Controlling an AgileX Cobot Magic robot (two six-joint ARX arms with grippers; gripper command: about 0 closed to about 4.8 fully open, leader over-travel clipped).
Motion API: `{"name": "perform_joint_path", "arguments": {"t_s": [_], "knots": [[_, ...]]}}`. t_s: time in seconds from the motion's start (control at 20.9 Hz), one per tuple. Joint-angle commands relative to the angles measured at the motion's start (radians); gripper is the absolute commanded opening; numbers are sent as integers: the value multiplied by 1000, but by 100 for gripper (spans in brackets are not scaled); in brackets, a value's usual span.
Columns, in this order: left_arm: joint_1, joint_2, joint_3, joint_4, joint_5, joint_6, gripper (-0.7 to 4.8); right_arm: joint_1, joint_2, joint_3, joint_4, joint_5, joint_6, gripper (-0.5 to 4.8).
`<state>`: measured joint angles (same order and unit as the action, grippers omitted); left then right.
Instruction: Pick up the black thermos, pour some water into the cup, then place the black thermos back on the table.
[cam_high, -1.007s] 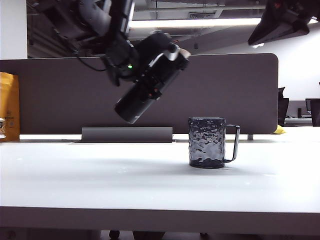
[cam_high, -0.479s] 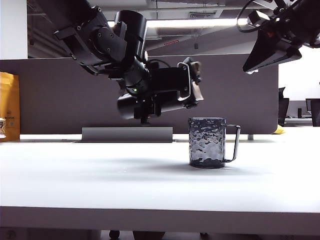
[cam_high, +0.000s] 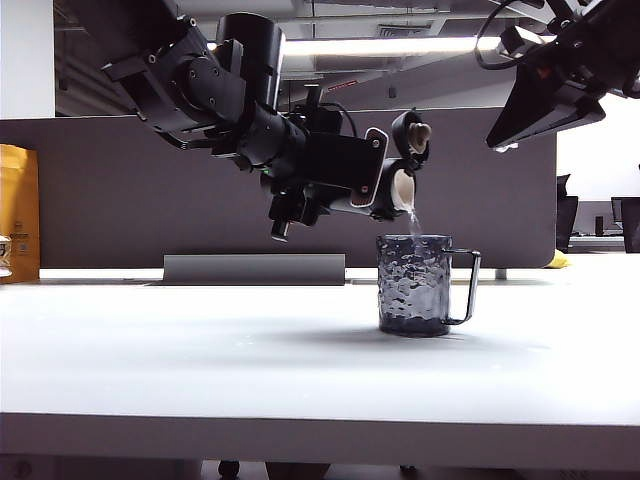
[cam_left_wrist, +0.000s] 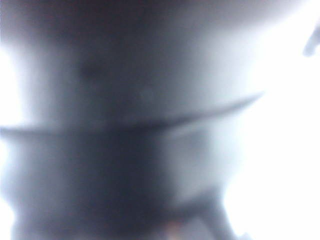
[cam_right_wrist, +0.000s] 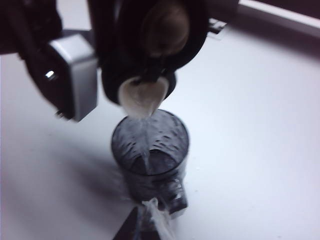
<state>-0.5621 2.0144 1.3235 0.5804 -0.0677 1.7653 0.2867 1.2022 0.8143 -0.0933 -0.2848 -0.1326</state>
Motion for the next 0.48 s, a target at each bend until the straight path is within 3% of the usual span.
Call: {"name": "perform_joint_path", "arguments": {"t_s": [0.05, 0.48], "knots": [[-2, -17, 14, 101, 4, 40, -6, 1, -2, 5, -3, -32, -3, -6], [10, -17, 14, 118, 42, 129, -6, 1, 3, 5, -39, -32, -3, -6]]}}
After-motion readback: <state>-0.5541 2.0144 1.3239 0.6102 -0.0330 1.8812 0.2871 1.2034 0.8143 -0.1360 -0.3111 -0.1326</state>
